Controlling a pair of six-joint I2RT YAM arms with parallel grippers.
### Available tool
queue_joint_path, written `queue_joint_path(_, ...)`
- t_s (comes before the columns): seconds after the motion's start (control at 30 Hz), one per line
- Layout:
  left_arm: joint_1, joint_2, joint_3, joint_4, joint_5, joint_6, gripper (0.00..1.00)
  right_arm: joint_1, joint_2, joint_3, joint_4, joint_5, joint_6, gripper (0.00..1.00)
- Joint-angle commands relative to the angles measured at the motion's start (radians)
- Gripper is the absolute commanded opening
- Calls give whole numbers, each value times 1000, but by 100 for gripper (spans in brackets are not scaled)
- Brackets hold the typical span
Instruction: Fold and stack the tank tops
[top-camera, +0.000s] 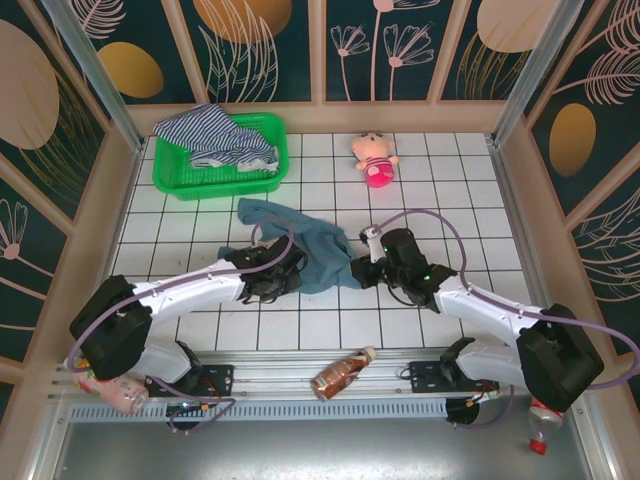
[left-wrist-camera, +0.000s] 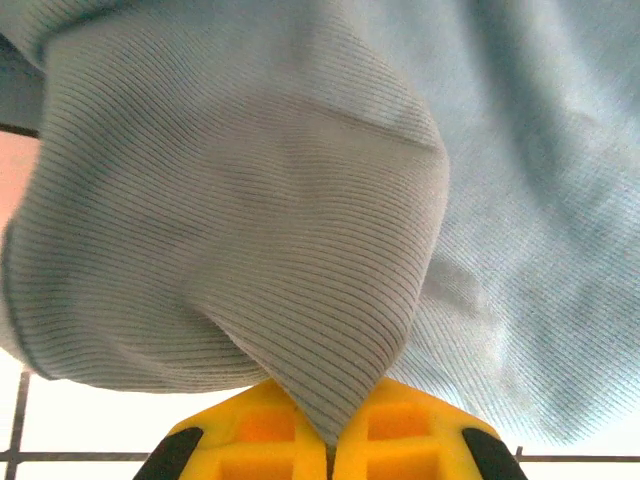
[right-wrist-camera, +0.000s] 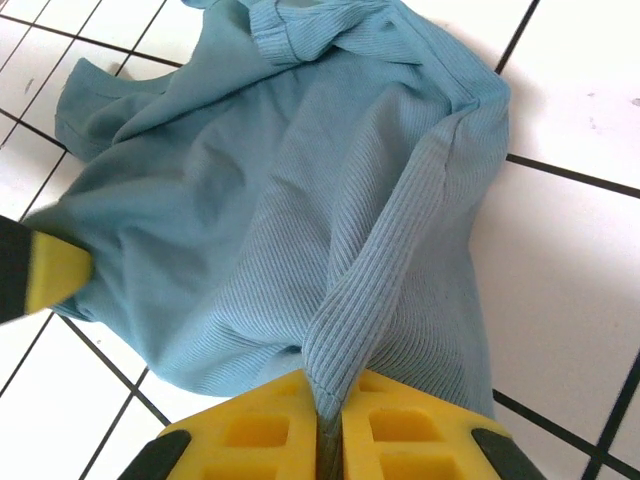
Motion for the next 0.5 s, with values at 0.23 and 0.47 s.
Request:
queue_joint_path(0.23,77,-124,30,-264,-110,81,0,-16,14,-65,0,-27,36,12)
queue_joint_path(0.47,162,-130,111,-339,-142,195,0,-22,24,-81,7,3,73,12)
